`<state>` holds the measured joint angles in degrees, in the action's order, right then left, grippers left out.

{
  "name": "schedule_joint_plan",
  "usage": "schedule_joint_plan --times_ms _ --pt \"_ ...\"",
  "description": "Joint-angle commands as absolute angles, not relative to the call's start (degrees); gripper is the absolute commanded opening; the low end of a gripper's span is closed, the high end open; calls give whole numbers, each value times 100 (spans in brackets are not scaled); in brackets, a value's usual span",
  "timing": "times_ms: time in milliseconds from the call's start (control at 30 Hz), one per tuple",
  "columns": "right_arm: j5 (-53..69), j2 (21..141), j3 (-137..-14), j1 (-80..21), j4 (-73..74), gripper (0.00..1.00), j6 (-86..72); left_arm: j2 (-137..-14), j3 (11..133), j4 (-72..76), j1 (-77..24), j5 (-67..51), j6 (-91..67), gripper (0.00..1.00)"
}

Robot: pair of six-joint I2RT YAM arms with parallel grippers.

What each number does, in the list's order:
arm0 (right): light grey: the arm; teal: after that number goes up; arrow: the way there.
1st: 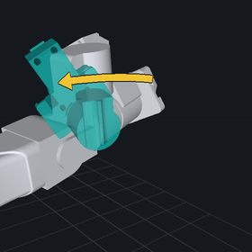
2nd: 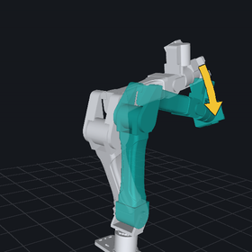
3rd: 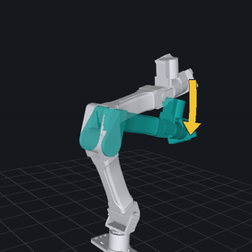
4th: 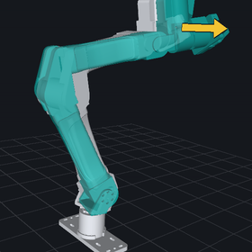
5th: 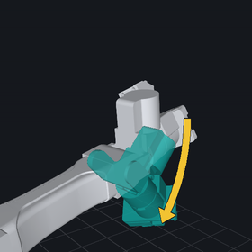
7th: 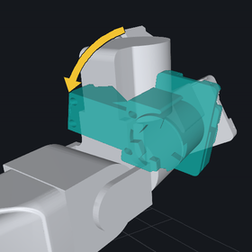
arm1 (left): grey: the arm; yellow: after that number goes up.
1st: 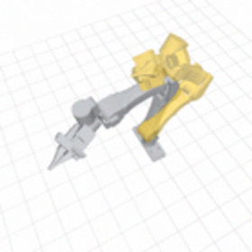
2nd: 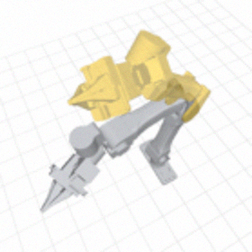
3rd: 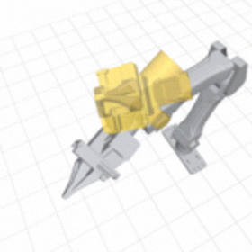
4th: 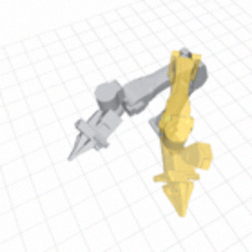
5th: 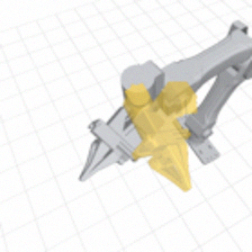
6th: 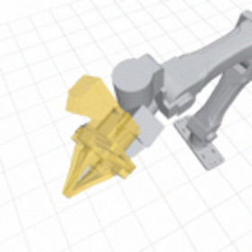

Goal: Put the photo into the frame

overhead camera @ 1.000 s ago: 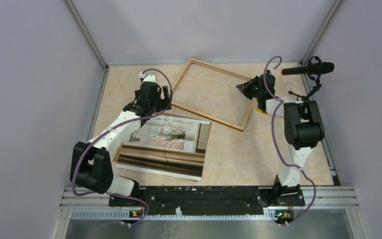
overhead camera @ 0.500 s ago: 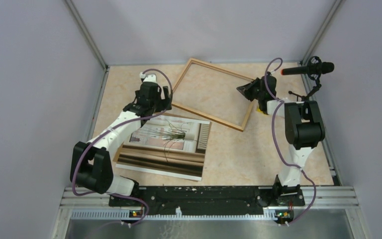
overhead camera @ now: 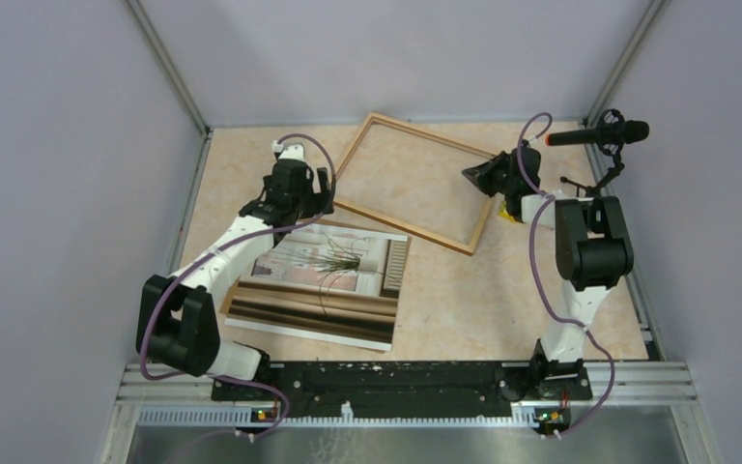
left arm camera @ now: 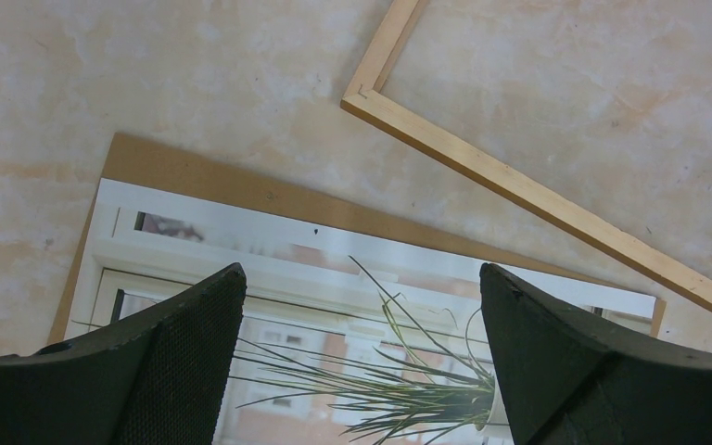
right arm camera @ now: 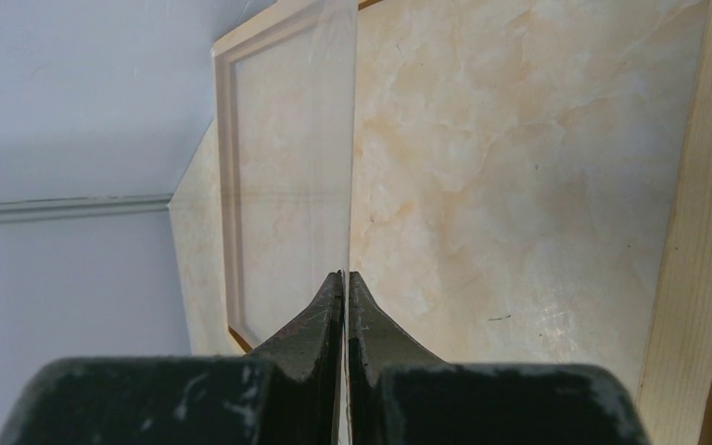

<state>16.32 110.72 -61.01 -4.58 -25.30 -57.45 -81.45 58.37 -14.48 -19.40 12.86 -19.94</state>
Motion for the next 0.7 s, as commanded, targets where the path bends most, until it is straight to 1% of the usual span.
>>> schedule_joint_plan --times_ms 0,667 --pt "1728 10739 -6063 -395 -2718 0 -5629 -7934 5792 -1177 -1925 1237 -1960 99" --pt "1866 10645 -6011 -317 -2629 0 -5520 -7916 5792 -1154 -1919 1180 -1942 99"
